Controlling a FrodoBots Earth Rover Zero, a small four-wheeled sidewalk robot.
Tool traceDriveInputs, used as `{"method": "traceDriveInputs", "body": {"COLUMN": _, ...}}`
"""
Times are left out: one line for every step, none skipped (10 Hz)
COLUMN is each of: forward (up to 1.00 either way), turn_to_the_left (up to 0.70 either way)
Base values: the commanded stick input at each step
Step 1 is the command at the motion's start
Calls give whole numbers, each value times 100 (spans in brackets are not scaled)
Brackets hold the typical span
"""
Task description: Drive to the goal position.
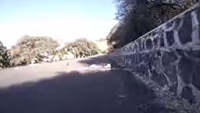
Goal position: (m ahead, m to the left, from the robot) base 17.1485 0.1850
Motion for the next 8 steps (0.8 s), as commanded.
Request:
{"method": "traceDriveInputs", "body": {"forward": 100, "turn_to_the_left": 0}}
{"method": "traceDriveInputs", "body": {"forward": 100, "turn_to_the_left": 0}}
{"method": "traceDriveInputs", "body": {"forward": 100, "turn_to_the_left": 0}}
{"method": "traceDriveInputs", "body": {"forward": 100, "turn_to_the_left": 0}}
{"method": "traceDriveInputs", "body": {"forward": 100, "turn_to_the_left": 0}}
{"method": "traceDriveInputs", "body": {"forward": 100, "turn_to_the_left": 0}}
{"method": "traceDriveInputs", "body": {"forward": 100, "turn_to_the_left": 0}}
{"method": "traceDriveInputs", "body": {"forward": 100, "turn_to_the_left": 0}}
